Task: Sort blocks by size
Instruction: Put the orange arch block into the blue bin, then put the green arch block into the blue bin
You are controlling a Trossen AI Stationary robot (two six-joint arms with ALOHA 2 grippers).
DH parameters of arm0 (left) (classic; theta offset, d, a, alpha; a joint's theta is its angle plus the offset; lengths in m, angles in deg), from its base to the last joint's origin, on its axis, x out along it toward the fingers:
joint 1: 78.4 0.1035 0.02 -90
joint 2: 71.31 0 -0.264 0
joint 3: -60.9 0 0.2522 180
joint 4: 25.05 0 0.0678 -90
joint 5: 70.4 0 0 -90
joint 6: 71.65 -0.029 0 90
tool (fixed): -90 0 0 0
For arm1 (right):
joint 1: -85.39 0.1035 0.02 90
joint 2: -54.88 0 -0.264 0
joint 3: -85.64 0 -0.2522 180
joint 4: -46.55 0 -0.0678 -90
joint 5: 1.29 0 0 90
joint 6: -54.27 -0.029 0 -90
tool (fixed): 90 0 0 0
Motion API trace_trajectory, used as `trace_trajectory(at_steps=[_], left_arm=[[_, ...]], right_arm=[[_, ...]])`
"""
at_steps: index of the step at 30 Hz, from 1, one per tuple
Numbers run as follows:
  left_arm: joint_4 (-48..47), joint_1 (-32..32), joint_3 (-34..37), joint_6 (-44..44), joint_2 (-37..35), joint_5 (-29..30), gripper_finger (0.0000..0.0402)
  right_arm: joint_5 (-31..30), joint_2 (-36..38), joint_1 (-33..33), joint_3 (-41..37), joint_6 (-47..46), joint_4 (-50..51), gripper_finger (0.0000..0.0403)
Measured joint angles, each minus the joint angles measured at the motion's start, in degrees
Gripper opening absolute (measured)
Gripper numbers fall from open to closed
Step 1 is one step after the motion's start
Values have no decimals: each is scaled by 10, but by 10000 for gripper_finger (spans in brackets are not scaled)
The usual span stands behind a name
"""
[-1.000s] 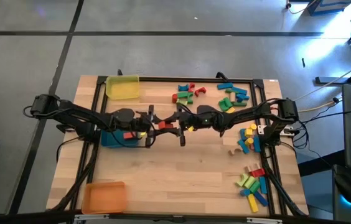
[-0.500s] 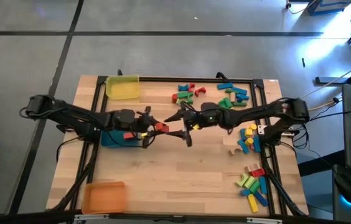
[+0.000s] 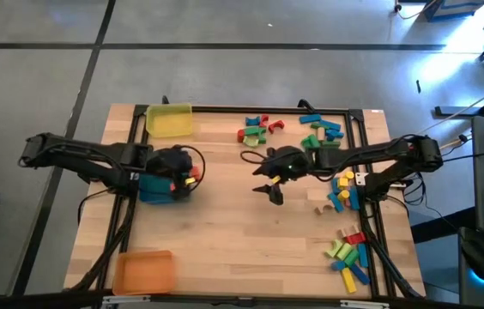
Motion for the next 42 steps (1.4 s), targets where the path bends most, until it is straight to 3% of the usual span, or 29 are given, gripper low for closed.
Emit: trace_trajectory(at_steps=[10,17,25,31,36,42], left_arm=[[-206,1,-12,109,47,-1,122],[-209,1,-9,106,115,-38,123],[-220,1,-8,77,177,-40,126],[-218,17,-7,65,173,-42,167],[-224,37,-10,56,159,-77,207],[-234,43,-43,30,117,-58,220]], right_arm=[[-68,0,0,-52,-23,-4,275],[-74,0,0,-54,-24,-5,275],[-73,0,0,-54,-27,-3,275],[-73,0,-1,-54,-27,-1,275],[-74,0,-1,-54,-27,-2,275],[-78,0,-1,-54,-26,-2,275]])
